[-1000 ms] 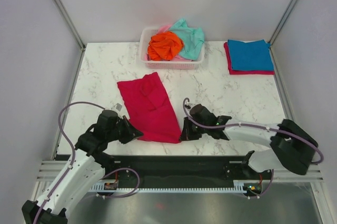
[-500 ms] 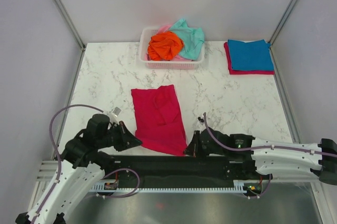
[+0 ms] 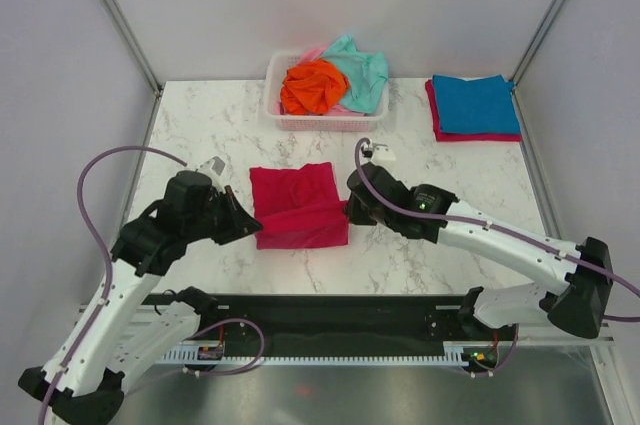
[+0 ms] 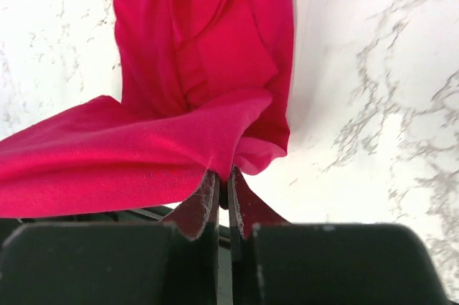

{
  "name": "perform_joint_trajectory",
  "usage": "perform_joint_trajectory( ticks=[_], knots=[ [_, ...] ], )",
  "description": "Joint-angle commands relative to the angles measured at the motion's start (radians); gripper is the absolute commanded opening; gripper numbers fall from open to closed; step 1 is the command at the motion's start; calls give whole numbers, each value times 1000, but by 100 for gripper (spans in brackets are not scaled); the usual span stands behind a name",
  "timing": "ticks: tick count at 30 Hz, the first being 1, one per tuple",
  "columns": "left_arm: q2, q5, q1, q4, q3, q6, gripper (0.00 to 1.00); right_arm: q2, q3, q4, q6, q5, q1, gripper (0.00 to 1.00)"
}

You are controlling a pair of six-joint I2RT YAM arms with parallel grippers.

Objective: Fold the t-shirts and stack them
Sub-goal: Fold the tshirt

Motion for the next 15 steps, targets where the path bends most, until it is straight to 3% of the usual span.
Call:
perform_joint_trajectory(
  ticks=[1, 6, 15],
  knots=[
    [69, -81, 15, 32, 50, 84, 2, 48, 94, -73, -160, -15, -87, 0],
    [153, -37, 83, 70, 70, 120, 2, 150, 146, -71, -223, -78, -145, 0],
    [253, 196, 360, 157, 38, 245, 2, 292, 237, -48, -313, -162, -226, 0]
  ],
)
